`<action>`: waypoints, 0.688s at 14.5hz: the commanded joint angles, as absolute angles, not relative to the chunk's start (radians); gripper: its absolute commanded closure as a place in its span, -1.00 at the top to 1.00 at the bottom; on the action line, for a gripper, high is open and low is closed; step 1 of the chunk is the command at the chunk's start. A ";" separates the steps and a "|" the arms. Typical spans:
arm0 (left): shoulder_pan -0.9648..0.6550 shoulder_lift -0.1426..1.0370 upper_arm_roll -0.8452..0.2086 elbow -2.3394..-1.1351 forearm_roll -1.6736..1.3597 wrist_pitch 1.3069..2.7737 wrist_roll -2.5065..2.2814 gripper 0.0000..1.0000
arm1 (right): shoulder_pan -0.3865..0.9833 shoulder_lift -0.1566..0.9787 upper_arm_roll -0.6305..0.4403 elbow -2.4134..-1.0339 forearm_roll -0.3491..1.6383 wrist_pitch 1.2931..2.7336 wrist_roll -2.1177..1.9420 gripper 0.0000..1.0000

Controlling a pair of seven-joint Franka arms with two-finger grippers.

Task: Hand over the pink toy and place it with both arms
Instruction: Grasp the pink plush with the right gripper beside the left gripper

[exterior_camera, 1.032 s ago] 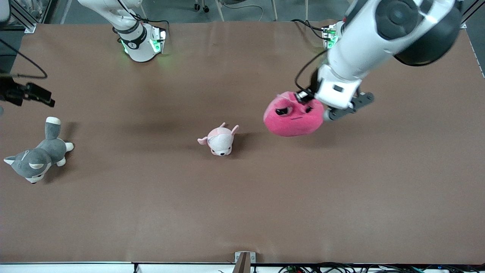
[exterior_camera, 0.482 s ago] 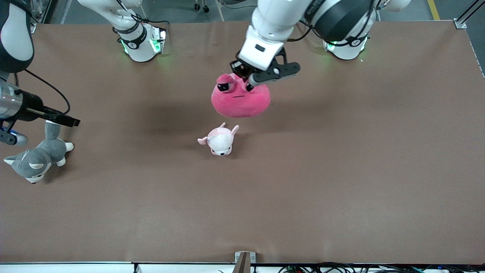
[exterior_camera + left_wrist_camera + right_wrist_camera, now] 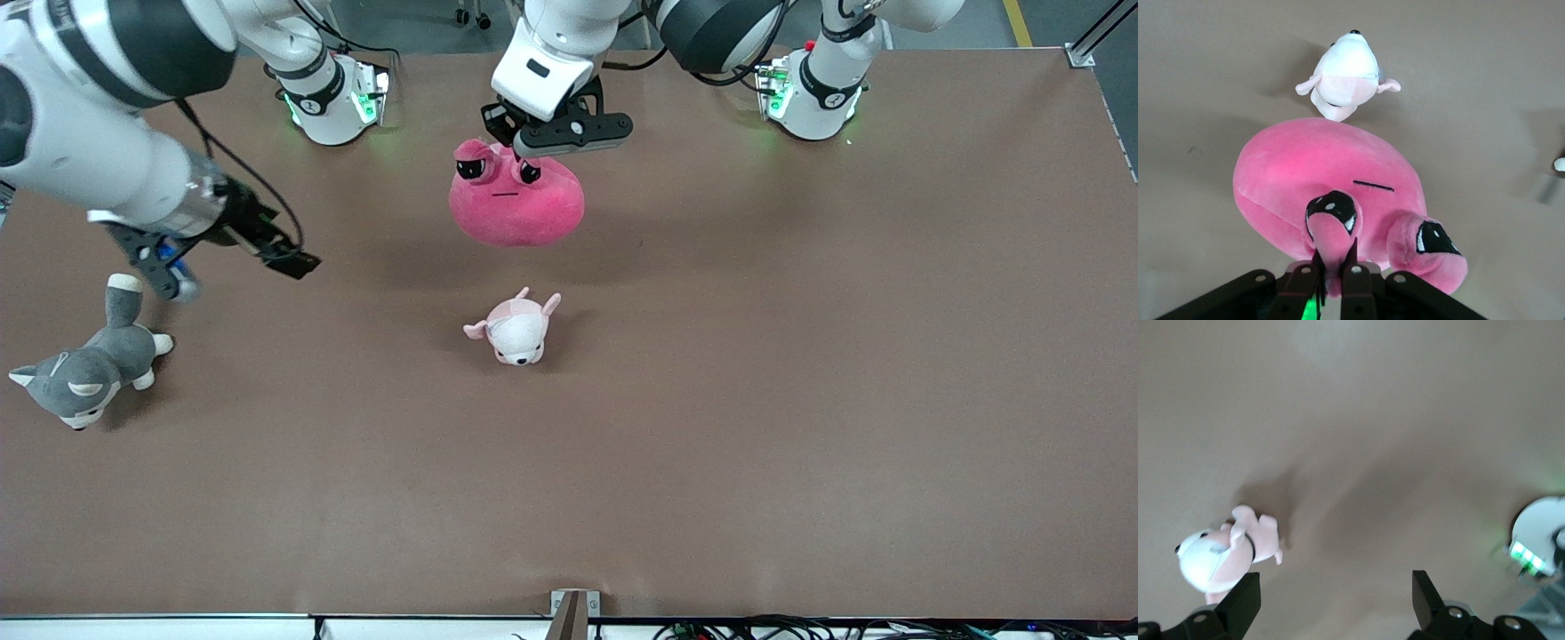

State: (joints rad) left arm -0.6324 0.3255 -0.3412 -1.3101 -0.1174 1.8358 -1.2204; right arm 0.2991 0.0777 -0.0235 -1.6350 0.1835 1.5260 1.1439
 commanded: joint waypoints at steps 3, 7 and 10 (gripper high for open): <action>-0.643 0.334 -0.331 -1.284 -0.121 1.835 -1.227 -0.98 | 0.457 0.008 -0.035 -1.739 0.215 1.617 1.432 1.00; -0.643 0.334 -0.331 -1.284 -0.121 1.835 -1.227 -0.98 | 0.570 0.003 -0.035 -1.744 0.222 1.701 1.617 1.00; -0.643 0.336 -0.331 -1.285 -0.120 1.835 -1.233 -0.98 | 0.620 0.006 -0.037 -1.743 0.242 1.747 1.684 1.00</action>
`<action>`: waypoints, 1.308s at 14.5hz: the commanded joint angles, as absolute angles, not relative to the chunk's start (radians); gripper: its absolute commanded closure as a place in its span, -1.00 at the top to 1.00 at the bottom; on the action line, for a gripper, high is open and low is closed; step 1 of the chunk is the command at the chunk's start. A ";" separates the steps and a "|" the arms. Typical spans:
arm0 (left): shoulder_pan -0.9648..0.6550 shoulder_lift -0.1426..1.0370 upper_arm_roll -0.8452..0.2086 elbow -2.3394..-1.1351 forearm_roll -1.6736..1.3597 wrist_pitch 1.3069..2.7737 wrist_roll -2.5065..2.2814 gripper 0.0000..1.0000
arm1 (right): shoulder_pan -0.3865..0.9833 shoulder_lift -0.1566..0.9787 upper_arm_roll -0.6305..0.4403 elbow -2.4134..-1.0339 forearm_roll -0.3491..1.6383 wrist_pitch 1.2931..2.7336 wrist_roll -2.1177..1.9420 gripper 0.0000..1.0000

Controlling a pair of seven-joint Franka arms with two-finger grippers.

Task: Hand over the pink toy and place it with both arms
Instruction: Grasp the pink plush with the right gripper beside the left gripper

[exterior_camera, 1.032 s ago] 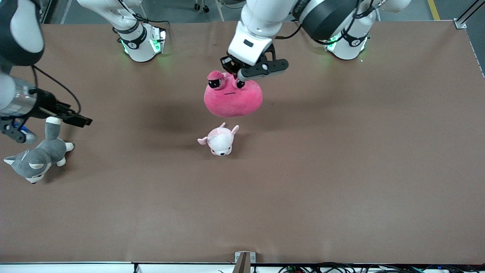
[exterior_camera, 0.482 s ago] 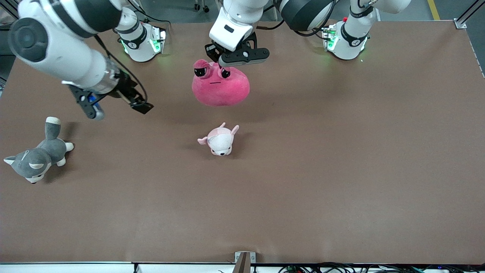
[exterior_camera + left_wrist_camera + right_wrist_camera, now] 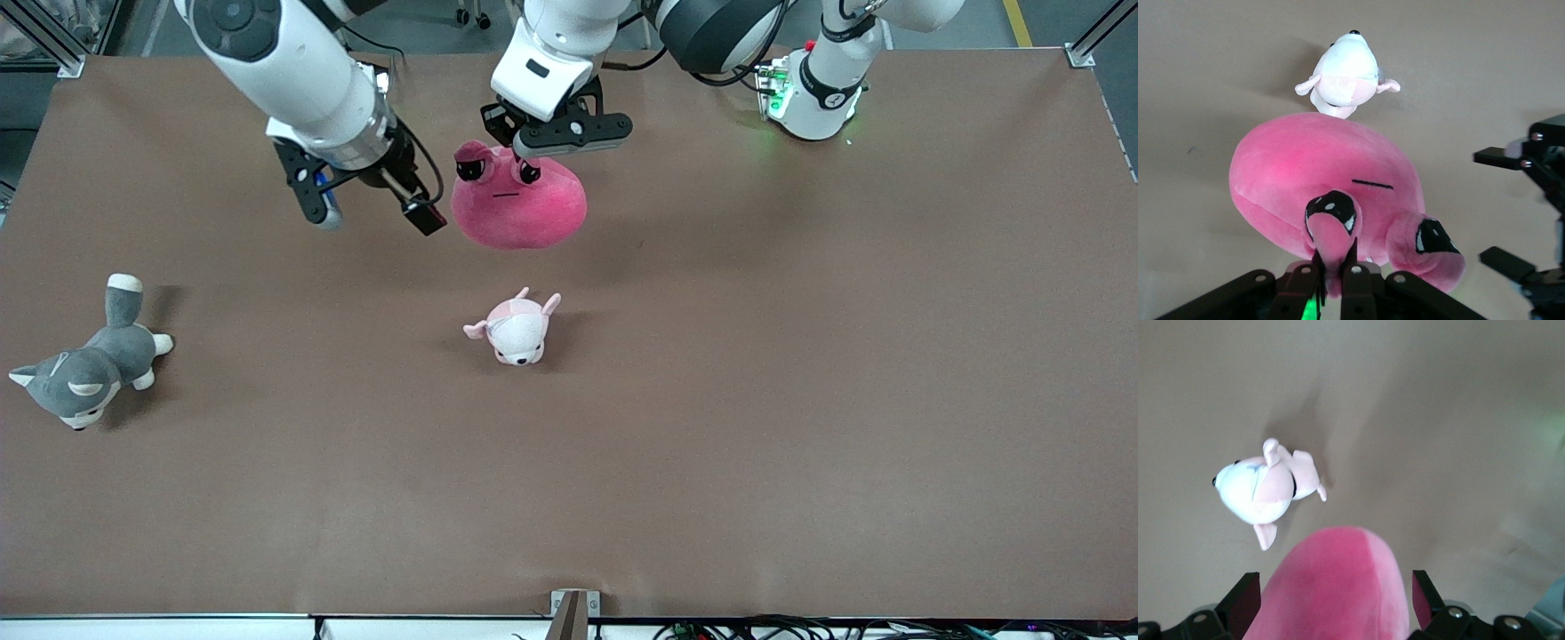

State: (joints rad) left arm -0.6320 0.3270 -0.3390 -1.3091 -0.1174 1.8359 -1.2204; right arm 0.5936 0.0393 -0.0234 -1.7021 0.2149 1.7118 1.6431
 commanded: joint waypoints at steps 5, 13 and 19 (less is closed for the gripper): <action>-0.641 0.334 -0.331 -1.287 -0.120 1.833 -1.238 -0.98 | 0.670 0.006 -0.035 -1.738 0.250 1.750 1.697 0.81; -0.641 0.334 -0.331 -1.287 -0.120 1.833 -1.244 -0.98 | 0.681 0.003 -0.040 -1.733 0.305 1.763 1.697 -0.95; -0.640 0.334 -0.331 -1.287 -0.118 1.835 -1.244 -0.98 | 0.672 0.003 -0.043 -1.726 0.307 1.764 1.690 -0.99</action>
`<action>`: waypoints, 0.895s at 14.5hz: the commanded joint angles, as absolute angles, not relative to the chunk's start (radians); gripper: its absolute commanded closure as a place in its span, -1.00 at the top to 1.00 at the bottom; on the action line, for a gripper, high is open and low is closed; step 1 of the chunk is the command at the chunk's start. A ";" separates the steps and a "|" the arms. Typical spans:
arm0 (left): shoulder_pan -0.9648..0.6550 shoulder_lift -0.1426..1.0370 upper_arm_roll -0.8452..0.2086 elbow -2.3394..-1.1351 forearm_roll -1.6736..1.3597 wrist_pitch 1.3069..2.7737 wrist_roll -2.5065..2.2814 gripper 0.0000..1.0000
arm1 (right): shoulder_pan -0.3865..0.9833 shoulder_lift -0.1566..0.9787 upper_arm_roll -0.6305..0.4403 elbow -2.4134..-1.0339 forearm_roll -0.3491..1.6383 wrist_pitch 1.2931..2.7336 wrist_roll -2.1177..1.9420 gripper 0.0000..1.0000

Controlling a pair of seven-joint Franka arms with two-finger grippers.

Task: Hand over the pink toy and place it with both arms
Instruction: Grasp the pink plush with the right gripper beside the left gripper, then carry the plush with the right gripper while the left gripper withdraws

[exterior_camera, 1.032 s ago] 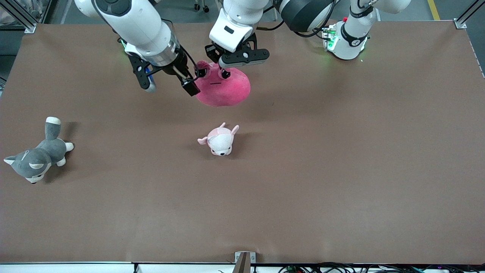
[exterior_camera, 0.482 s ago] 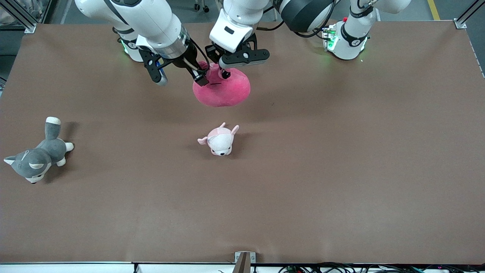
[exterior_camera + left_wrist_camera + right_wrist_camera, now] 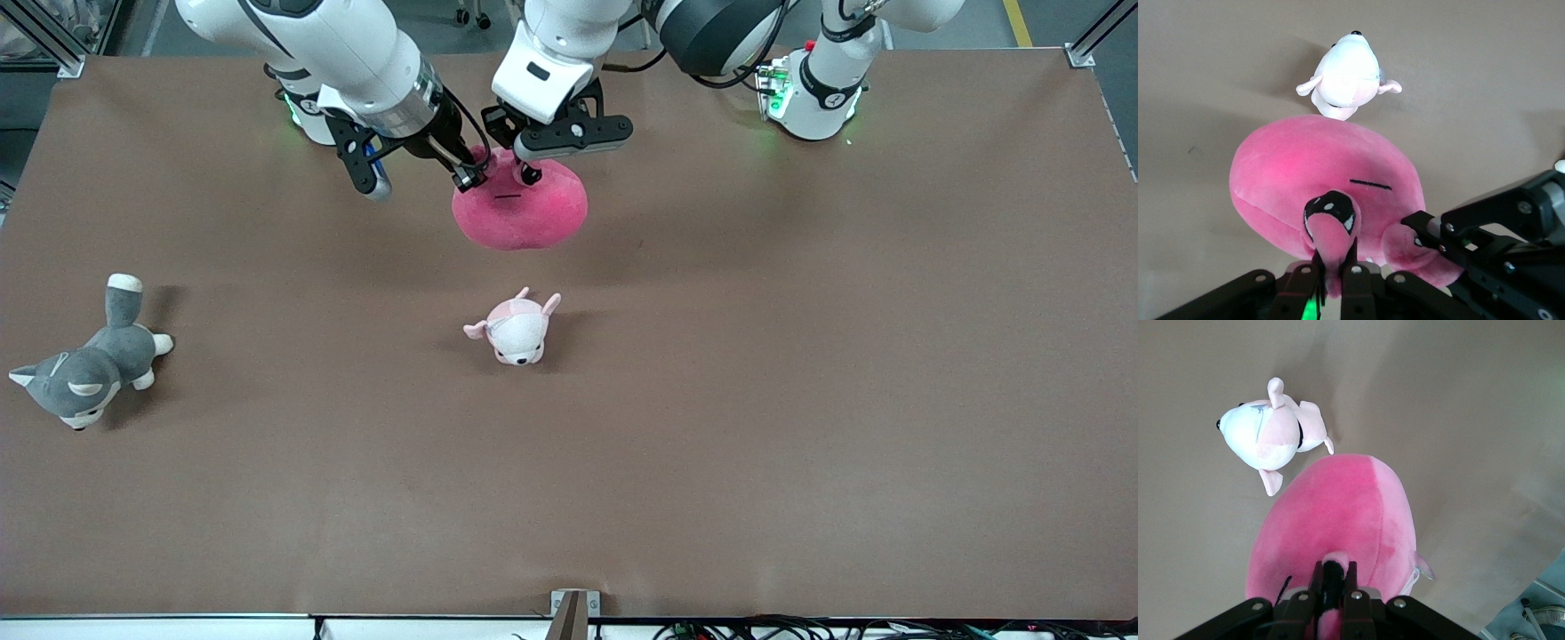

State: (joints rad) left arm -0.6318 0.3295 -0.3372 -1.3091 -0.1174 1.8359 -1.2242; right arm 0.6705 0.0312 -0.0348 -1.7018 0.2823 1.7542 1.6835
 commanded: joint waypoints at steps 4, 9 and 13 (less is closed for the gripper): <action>-0.634 0.325 -0.333 -1.285 -0.124 1.833 -1.239 0.48 | 0.632 0.003 -0.048 -1.727 0.305 1.761 1.664 -0.99; -0.618 0.282 -0.324 -1.285 -0.115 1.772 -1.233 1.00 | 0.494 0.006 -0.049 -1.765 0.304 1.753 1.447 -0.99; -0.557 0.148 -0.230 -1.287 -0.112 1.623 -1.085 1.00 | 0.306 0.006 -0.049 -1.912 0.299 1.814 1.160 -0.99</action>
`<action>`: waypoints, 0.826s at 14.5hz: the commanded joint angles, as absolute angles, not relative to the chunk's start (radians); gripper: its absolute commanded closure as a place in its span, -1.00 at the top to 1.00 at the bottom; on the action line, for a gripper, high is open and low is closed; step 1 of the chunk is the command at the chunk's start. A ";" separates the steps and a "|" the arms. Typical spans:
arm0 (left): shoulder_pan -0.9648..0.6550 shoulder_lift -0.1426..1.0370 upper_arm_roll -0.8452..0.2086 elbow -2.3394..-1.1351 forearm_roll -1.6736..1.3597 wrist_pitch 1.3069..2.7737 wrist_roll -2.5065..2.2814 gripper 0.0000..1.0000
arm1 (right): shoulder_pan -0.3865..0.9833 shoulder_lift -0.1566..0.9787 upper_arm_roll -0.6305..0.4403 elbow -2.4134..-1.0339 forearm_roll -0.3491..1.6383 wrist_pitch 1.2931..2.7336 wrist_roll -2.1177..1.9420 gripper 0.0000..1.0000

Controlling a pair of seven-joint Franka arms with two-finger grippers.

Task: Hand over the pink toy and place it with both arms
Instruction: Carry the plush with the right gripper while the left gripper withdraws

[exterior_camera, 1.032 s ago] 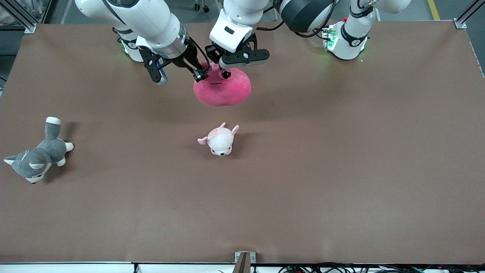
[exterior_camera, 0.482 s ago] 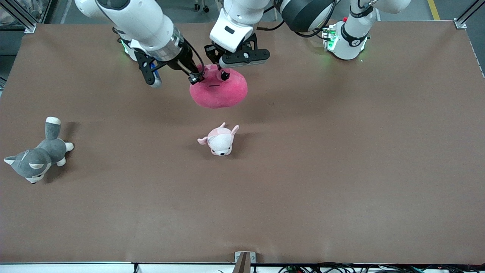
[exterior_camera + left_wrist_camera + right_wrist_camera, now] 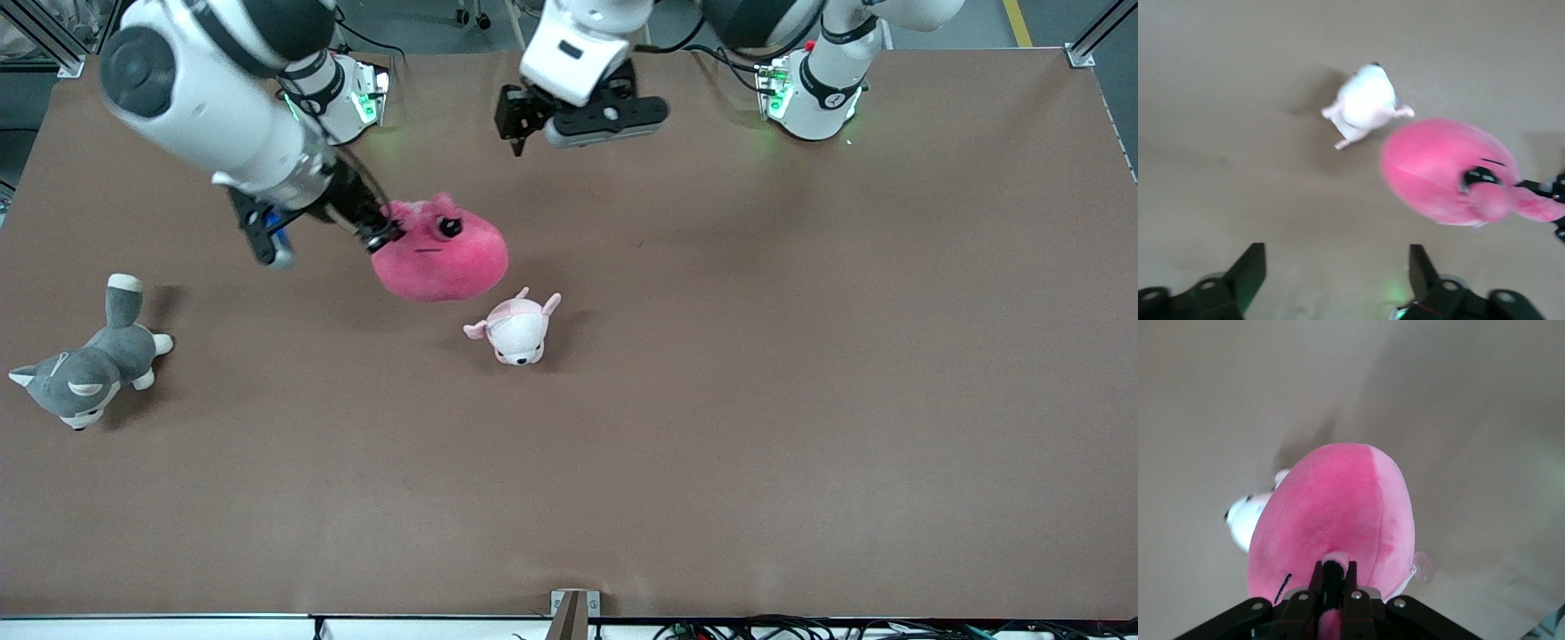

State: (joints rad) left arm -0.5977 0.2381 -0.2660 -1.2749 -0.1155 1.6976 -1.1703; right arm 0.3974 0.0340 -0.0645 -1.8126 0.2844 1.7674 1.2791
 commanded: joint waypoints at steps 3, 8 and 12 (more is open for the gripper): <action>-0.415 0.055 -0.210 -1.289 -0.112 1.452 -0.860 1.00 | 0.195 0.012 -0.048 -2.027 0.299 1.905 1.066 -0.99; -0.131 -0.031 -0.210 -1.318 -0.112 1.275 -0.479 1.00 | 0.135 0.095 -0.049 -2.103 0.299 2.019 0.996 -0.99; 0.110 -0.150 -0.210 -1.460 -0.115 1.261 -0.143 1.00 | 0.060 0.156 -0.046 -2.114 0.305 2.052 0.902 -0.89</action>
